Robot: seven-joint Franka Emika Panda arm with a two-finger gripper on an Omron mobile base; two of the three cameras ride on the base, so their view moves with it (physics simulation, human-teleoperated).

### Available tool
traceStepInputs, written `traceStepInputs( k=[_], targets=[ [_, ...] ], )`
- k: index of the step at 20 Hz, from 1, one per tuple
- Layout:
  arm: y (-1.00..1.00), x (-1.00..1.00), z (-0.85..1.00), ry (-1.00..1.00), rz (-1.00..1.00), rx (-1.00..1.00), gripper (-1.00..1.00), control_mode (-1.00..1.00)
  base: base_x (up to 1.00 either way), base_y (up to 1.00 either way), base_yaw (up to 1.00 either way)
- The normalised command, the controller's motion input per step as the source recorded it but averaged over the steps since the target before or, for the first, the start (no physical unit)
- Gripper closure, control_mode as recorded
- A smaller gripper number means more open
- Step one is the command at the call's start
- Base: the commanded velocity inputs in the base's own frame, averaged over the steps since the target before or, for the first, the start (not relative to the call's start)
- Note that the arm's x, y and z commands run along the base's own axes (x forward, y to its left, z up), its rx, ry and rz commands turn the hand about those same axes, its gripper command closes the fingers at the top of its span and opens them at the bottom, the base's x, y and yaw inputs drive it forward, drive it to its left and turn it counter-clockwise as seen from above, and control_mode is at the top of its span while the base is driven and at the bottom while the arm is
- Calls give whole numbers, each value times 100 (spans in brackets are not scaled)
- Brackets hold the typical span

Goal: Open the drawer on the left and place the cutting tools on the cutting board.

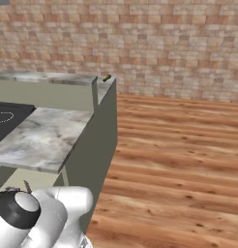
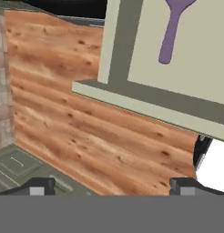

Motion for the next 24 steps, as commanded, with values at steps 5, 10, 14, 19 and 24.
traceStepInputs(
  k=[5,10,14,19,24],
  targets=[
    [-4,20,-40,15,-16,-33,-100,-100,0,0,0],
    [-3,15,-45,7,-4,-27,-100,-100,0,0,0],
    [-7,16,-36,1,0,-18,-100,-100,0,0,0],
    [-11,6,-33,0,2,-7,-100,-100,0,0,0],
    [-5,0,-35,0,5,0,-100,-100,0,0,0]
  ],
)
